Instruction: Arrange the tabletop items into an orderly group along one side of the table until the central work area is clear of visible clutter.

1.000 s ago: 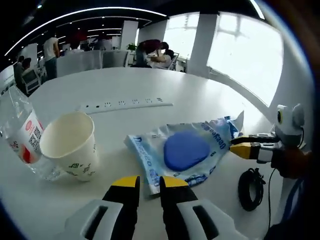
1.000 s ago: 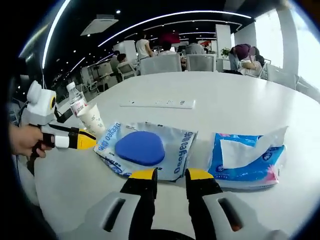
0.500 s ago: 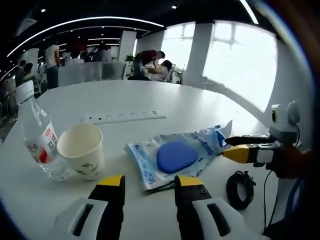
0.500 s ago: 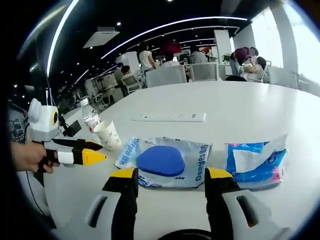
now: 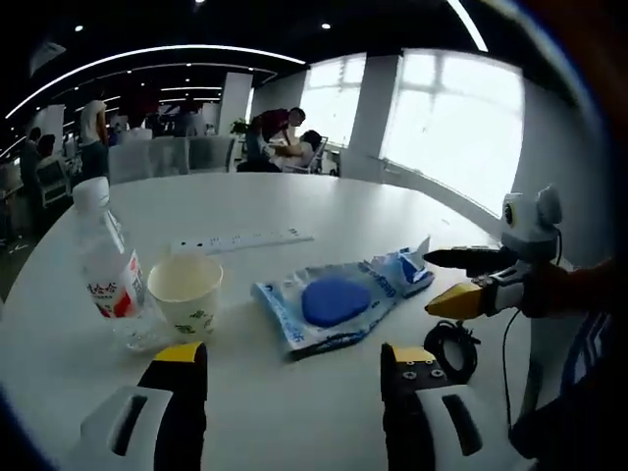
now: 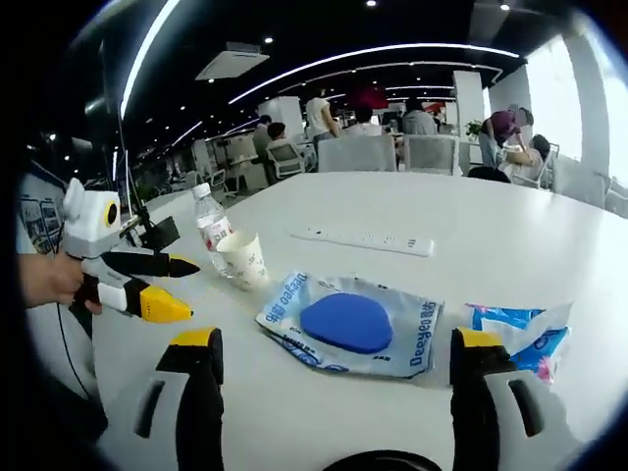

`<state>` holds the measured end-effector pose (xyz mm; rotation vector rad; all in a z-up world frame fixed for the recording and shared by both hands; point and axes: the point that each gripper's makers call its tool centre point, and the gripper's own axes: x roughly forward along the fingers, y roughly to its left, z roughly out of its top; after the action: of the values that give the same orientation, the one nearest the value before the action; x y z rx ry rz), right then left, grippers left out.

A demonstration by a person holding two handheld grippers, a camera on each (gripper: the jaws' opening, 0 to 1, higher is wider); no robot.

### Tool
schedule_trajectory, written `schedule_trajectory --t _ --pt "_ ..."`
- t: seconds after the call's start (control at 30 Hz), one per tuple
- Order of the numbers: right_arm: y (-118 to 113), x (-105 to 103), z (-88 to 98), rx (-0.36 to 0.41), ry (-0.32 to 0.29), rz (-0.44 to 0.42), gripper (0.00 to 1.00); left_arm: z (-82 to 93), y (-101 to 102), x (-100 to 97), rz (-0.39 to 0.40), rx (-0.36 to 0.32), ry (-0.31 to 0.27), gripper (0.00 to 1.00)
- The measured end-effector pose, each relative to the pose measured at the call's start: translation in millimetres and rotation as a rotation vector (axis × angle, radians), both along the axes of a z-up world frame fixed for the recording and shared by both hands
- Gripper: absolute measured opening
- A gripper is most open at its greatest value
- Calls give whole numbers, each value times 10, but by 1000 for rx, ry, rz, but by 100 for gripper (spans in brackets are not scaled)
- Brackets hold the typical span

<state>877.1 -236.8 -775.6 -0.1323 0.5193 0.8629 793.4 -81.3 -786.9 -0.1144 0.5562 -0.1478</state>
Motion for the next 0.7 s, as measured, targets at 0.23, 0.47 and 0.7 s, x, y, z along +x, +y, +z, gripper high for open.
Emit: schedule_trajectory --t 0.23,0.47,0.7 --pt "163 -8 96 27 -1 14 100 45 92 -159 13 -15 -12 82" --pt "492 38 301 57 -18 55 77 168 133 -322 27 -10 -34 91" --pt "979 129 401 79 -27 116 63 291 195 -433 40 -2 -54 99"
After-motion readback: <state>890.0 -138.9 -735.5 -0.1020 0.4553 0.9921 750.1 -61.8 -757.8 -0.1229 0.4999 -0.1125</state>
